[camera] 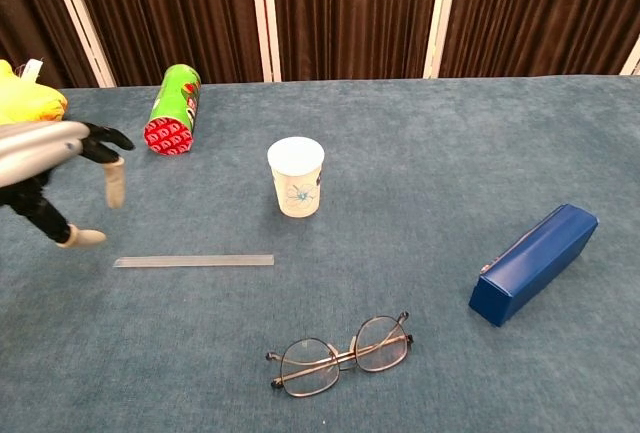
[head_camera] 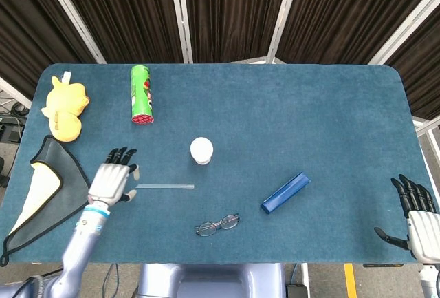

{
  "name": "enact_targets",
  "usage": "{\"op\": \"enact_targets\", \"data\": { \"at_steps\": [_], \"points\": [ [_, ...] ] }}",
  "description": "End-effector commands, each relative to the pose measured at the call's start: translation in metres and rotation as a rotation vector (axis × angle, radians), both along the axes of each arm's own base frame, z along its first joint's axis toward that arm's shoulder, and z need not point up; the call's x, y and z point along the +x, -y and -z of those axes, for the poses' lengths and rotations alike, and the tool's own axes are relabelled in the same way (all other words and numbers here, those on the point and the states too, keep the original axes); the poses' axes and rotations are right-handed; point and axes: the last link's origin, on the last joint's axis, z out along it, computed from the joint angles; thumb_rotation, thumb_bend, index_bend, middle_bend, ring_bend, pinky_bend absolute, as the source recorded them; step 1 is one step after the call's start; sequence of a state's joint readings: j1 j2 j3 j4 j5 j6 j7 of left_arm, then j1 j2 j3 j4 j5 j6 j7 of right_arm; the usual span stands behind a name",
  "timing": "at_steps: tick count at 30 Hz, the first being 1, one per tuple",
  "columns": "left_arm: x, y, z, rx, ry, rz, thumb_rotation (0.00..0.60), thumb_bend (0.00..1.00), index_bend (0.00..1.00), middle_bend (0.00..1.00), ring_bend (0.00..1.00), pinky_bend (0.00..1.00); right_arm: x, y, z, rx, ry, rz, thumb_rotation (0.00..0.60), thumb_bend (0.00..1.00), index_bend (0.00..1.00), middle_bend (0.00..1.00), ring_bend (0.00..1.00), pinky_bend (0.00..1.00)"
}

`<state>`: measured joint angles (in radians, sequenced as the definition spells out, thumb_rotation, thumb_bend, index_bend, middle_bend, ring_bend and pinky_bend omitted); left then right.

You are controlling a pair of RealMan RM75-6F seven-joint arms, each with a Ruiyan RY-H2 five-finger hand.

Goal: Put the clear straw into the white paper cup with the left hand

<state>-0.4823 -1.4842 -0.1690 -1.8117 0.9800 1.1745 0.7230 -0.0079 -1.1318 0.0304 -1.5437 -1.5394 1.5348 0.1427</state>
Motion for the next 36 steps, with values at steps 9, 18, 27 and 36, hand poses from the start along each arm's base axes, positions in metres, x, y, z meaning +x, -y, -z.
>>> {"op": "enact_targets", "data": {
  "at_steps": [9,18,27,36],
  "points": [
    [0.023,-0.007,0.039,0.015,-0.054,-0.043,0.600,0.28,0.54,0.08,0.01,0.05,0.000,0.000,0.000,0.002,0.001,-0.002,0.600,0.08,0.00,0.00,0.00,0.00],
    [0.027,-0.009,0.058,0.019,-0.104,-0.023,0.600,0.40,0.53,0.08,0.01,0.05,-0.001,0.000,-0.001,0.004,0.003,-0.004,0.600,0.08,0.00,0.00,0.00,0.00],
    [0.030,-0.011,0.069,-0.018,-0.097,-0.042,0.600,0.40,0.51,0.05,0.00,0.05,-0.001,0.000,-0.001,0.005,0.004,-0.003,0.600,0.08,0.00,0.00,0.00,0.00],
    [0.031,-0.012,0.079,-0.041,-0.107,-0.057,0.600,0.40,0.44,0.00,0.00,0.02,-0.001,0.000,-0.001,0.007,0.005,-0.003,0.600,0.08,0.00,0.00,0.00,0.00]
  ]
}}
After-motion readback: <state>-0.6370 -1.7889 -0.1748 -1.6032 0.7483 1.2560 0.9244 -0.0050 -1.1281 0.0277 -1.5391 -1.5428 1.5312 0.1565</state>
